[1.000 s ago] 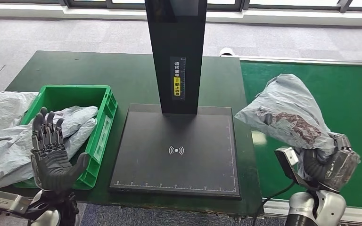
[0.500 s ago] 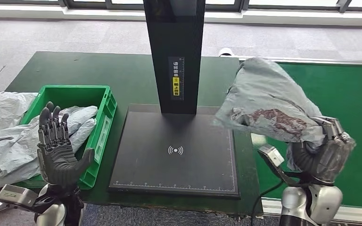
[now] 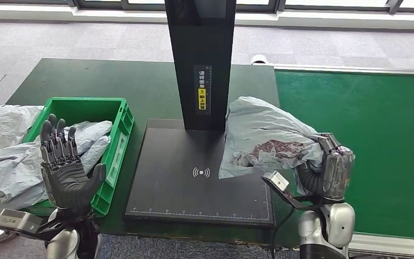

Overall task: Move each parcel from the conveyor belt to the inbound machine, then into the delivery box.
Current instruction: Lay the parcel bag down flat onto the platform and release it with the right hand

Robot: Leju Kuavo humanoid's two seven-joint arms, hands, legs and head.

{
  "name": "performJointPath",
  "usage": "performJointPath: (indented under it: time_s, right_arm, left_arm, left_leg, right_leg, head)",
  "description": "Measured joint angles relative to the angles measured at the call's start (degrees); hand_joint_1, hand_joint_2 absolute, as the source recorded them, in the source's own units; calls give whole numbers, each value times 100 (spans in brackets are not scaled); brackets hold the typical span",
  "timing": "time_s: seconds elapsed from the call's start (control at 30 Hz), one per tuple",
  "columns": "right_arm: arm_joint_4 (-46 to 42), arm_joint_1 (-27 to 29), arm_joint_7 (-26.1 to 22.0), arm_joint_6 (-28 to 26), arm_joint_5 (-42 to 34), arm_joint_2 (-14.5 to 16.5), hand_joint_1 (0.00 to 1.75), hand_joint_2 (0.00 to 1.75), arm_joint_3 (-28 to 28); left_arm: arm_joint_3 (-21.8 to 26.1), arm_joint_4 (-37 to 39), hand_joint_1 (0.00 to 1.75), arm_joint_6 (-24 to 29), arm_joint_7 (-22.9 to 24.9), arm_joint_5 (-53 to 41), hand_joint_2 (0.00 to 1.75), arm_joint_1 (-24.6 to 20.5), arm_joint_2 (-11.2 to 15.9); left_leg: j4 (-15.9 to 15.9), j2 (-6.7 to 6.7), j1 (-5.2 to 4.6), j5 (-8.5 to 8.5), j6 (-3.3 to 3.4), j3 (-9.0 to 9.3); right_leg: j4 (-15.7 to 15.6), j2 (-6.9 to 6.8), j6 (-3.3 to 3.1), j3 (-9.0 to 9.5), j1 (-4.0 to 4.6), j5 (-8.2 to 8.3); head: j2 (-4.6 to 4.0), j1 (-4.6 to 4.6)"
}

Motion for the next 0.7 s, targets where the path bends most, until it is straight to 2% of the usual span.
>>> performJointPath:
  time_s: [0.2,0.43,0.6,0.7]
  right_arm:
    - [513,-50,118,-1,379,0,175,175,160]
    - [1709,-247,523,29,585,-28,175,175,343]
    - [2796,-620,842,533,616,-58,175,175,580]
    - [3360,-826,838,698,511,-73,175,175,705]
  left_arm:
    - [-34,2,0,-85,2,-35,175,-39,4]
    - [-32,0,0,-132,1,-75,175,-41,2]
    - [-29,0,0,-223,0,-87,175,-42,1]
    - [-26,0,0,-245,1,-100,175,-43,0]
  left_leg:
    - [0,0,0,0,0,0]
    - [0,-9,1,1,0,-3]
    - [0,-3,2,1,-1,-2]
    - [0,-4,2,1,-1,-1]
  right_leg:
    - [0,0,0,0,0,0]
    - [0,-4,0,1,1,0]
    - [0,-1,0,0,2,0]
    - [0,-2,0,0,3,0]
  head:
    - [-1,0]
    - [1,0]
    - [0,-1]
    - [0,0]
